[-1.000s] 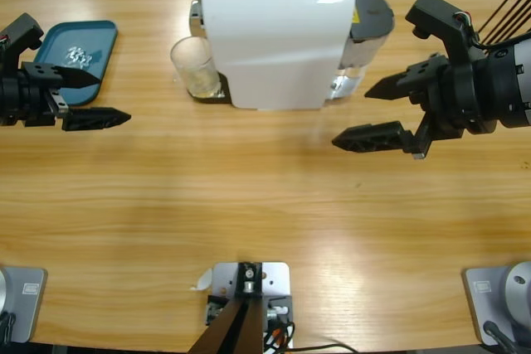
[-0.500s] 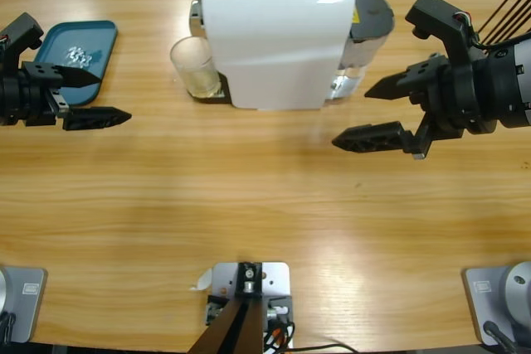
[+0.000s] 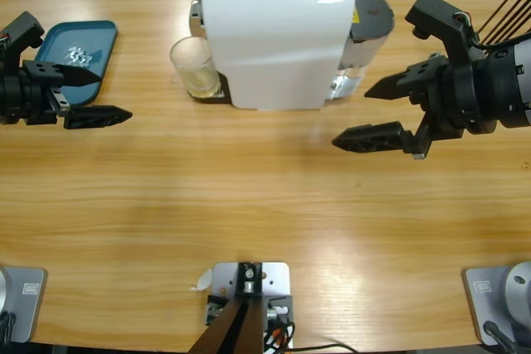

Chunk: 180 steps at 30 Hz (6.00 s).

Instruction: Pour coffee

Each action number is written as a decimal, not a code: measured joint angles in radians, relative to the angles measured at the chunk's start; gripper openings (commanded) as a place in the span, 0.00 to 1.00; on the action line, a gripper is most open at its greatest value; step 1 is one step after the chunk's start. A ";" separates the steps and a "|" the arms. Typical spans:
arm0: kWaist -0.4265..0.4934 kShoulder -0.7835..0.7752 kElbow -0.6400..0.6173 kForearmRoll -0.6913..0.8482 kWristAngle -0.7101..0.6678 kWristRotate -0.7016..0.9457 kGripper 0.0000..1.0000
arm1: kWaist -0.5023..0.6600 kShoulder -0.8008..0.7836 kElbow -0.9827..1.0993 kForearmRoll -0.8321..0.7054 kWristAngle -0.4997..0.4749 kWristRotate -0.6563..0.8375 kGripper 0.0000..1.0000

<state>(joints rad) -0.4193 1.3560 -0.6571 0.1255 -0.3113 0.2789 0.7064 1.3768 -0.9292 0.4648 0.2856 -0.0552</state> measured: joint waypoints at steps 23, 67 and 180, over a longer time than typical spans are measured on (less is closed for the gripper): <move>0.000 0.000 0.000 -0.009 0.000 0.000 1.00 | 0.000 0.003 0.000 0.000 0.000 0.000 1.00; -0.045 0.363 -0.085 -0.406 -0.137 0.000 1.00 | 0.001 0.064 0.000 0.004 0.000 -0.001 1.00; 0.157 -0.480 -0.121 0.568 -0.008 -0.151 1.00 | 0.011 -0.080 -0.015 0.112 -0.295 -0.008 1.00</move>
<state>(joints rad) -0.2624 0.8760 -0.7779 0.6932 -0.3195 0.1277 0.7177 1.2963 -0.9438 0.5766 -0.0096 -0.0628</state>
